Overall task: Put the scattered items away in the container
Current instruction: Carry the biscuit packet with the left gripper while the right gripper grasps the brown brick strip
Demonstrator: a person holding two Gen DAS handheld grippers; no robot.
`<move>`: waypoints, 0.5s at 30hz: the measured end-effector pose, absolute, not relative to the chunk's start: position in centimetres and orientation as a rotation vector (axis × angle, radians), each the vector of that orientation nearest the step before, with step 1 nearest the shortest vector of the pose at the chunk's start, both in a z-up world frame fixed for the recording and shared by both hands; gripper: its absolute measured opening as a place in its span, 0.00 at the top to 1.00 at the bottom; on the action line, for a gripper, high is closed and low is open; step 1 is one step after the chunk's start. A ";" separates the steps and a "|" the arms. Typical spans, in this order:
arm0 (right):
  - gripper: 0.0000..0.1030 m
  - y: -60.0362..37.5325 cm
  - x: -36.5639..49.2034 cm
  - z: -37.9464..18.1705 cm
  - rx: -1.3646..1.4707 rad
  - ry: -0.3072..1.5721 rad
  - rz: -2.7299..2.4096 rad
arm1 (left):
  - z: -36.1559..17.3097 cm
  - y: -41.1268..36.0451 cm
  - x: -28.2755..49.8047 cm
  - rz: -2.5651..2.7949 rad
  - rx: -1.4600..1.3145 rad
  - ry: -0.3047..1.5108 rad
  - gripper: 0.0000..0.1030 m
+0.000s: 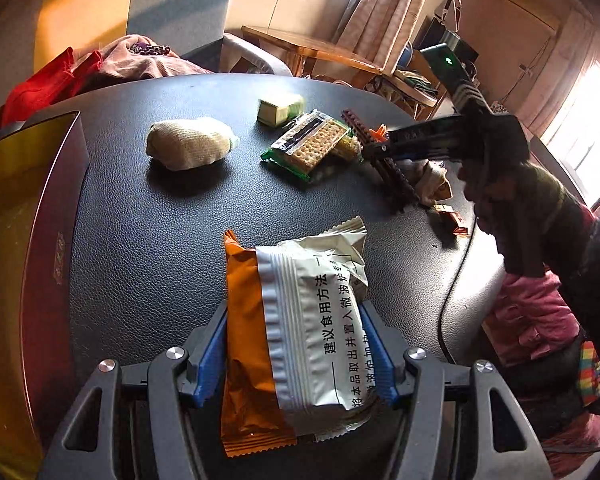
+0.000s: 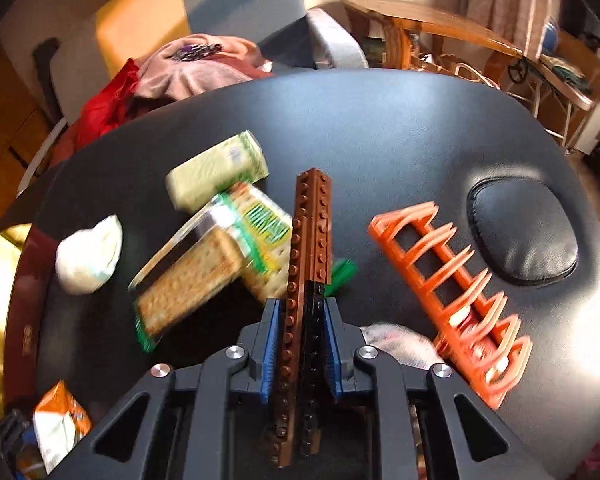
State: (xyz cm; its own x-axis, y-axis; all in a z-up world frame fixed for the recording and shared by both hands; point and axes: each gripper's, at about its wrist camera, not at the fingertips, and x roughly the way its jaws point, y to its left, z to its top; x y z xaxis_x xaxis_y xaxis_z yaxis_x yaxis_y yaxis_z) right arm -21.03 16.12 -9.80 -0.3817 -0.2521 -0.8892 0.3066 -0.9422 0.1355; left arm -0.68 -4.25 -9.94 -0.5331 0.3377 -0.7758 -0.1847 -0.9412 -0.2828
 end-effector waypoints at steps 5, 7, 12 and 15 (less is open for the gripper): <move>0.80 15.9 -16.3 -9.9 1.491 0.052 -2.277 | -9.9 -4.2 -0.3 2.521 -1.317 -0.232 0.40; 0.80 15.9 -14.3 -9.9 1.489 0.033 -2.241 | -9.9 -4.2 -0.1 2.526 -1.322 -0.237 0.40; 0.76 16.7 -10.3 -10.5 1.499 -0.011 -2.195 | -9.8 -4.3 0.1 2.529 -1.333 -0.243 0.40; 0.62 17.4 -8.7 -10.3 1.475 -0.047 -2.213 | -9.7 -4.3 -0.3 2.518 -1.347 -0.252 0.39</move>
State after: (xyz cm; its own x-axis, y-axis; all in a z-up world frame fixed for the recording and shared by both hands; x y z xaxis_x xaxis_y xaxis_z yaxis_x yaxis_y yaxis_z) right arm -8.72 17.45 -10.29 -0.3062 -0.4043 -0.8619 0.3669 -0.8855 0.2850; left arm -0.26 -4.34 -9.73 -0.5290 0.3194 -0.7862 -0.1573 -0.9473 -0.2790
